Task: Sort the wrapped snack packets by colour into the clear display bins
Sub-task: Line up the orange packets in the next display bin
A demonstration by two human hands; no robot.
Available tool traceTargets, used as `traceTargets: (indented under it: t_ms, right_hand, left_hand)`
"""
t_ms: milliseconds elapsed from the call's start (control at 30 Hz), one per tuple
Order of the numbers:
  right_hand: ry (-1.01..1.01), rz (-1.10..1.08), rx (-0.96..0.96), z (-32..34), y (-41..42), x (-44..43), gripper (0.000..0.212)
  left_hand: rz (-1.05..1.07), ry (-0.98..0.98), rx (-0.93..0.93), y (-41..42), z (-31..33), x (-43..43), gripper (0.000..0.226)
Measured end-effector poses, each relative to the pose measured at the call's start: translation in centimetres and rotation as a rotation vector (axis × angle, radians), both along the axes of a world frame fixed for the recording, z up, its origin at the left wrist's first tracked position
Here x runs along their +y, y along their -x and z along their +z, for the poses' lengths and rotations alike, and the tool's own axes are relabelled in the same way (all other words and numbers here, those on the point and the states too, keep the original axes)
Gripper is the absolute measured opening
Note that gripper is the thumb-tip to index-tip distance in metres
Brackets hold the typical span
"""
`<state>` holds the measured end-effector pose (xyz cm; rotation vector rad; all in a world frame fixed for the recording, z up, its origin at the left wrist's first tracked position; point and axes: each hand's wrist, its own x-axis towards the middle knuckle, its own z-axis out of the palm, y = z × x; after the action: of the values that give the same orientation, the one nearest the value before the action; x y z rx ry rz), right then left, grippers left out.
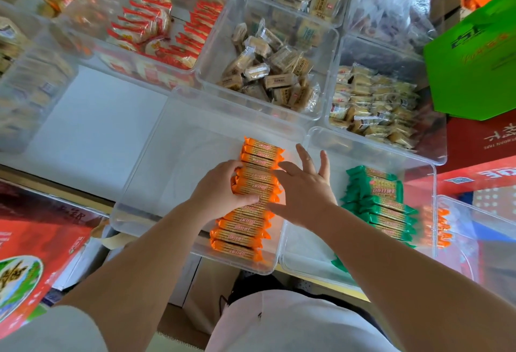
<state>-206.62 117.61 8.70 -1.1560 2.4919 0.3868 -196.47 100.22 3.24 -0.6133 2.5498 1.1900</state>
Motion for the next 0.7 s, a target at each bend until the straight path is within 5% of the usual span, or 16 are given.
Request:
traceTargets:
  t_ms: [433,700]
  right_hand:
    - [0.015,-0.062,-0.044,-0.6,-0.1,1.1,0.071]
    - [-0.032,-0.069,-0.101,-0.7,0.0,1.1,0.073]
  left_hand:
    - [-0.124,-0.081,-0.029,1.5,-1.3,-0.5,0.069]
    - [-0.195,0.042,-0.079,3.6,-0.8,-1.5,0.031]
